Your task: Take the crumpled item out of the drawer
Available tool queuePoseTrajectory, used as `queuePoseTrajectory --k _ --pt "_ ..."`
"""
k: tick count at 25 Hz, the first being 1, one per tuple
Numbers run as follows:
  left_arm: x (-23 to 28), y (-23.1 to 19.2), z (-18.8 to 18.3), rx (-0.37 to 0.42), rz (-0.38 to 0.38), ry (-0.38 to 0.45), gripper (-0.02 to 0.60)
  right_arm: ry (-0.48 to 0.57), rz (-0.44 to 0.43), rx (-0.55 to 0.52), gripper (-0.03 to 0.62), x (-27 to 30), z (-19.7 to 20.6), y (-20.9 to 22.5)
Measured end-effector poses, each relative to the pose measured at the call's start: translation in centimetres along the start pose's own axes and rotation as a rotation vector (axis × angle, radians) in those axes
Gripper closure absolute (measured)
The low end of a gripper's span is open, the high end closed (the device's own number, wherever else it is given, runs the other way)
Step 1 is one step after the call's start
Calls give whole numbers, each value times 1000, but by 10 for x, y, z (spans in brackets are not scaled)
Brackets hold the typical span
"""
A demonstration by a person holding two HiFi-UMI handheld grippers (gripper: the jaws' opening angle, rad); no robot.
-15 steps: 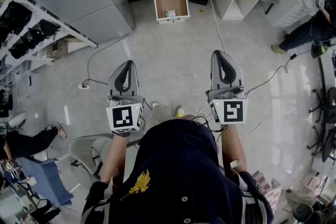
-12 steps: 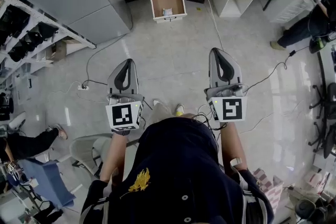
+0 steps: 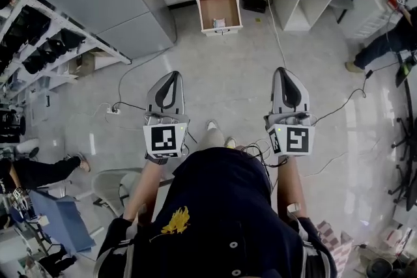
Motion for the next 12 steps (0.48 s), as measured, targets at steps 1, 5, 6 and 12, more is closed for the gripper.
queuePoseTrajectory --k 1,5,6,12 --pt "2 -4 1 0 -5 -3 563 -3 0 6 567 4 2 0" --pt "15 -23 16 -15 -29 -33 563 -11 -22 24 567 30 9 -3" --pt "20 -29 21 -24 -35 -42 563 -16 -28 22 566 39 11 -4" --pt "82 -86 69 -85 -58 -91 563 -62 -42 -23 566 122 37 -15"
Point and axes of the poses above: the fingertips, and each gripper's own axes: x forward along the fingers, y to its right, z out of its underside, the point moved 6 cm from there along -x, backward along the fingers, and after that the axes turned 5 degrees about -x, right-handed, at the moved point
